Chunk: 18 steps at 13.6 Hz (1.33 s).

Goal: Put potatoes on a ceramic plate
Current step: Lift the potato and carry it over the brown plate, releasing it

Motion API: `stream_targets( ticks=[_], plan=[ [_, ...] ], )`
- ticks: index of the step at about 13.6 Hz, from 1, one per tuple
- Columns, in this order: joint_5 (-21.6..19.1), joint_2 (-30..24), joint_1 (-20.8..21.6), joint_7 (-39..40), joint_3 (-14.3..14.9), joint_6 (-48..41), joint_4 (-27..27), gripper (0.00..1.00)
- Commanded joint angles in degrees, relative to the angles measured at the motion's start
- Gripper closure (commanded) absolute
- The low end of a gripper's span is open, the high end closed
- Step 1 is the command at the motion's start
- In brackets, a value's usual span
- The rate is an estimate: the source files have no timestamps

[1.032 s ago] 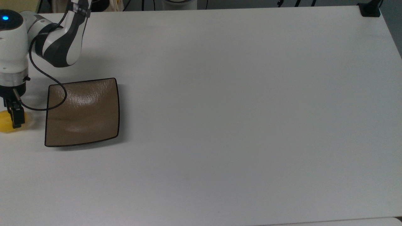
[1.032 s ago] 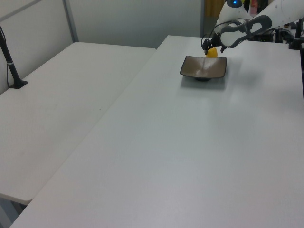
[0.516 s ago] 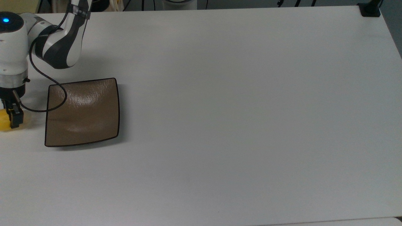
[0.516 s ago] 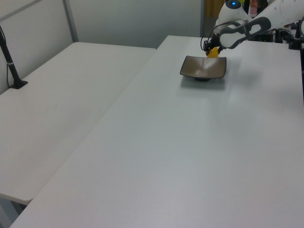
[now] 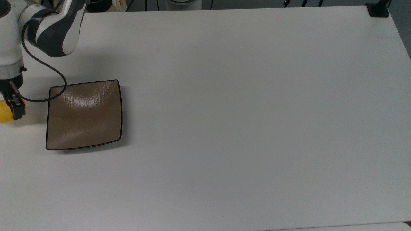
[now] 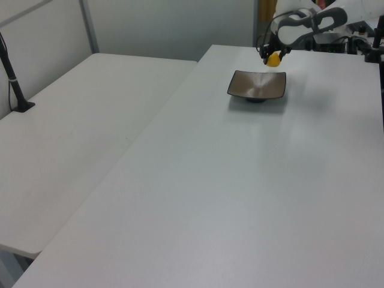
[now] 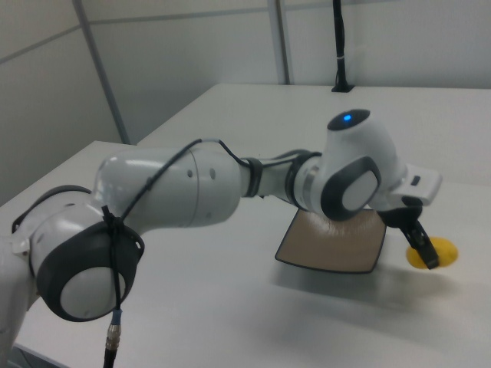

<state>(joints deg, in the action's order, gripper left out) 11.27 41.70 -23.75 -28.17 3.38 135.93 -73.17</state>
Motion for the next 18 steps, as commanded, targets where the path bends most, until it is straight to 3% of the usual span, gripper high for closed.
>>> stream_targets(
  ticks=[1, 3, 6, 8, 10, 12, 18],
  plan=[
    [0.24, -9.95, -0.42, 5.13, -4.24, -7.41, -8.03, 0.54],
    [-0.28, -13.74, -0.16, 6.29, -6.35, -8.49, -11.9, 0.53],
    [-0.2, -15.16, 1.59, 6.02, -8.82, -8.58, -15.33, 0.53],
    [-0.2, -15.33, 2.83, 5.93, -8.91, -8.58, -16.74, 0.38],
    [-0.2, -15.25, 2.92, 5.93, -8.91, -8.49, -16.75, 0.29],
    [-0.2, -15.25, 2.92, 5.85, -8.91, -8.58, -16.75, 0.03],
    [-0.2, -15.94, 2.92, 6.28, -8.91, -10.23, -16.57, 0.0]
  ],
)
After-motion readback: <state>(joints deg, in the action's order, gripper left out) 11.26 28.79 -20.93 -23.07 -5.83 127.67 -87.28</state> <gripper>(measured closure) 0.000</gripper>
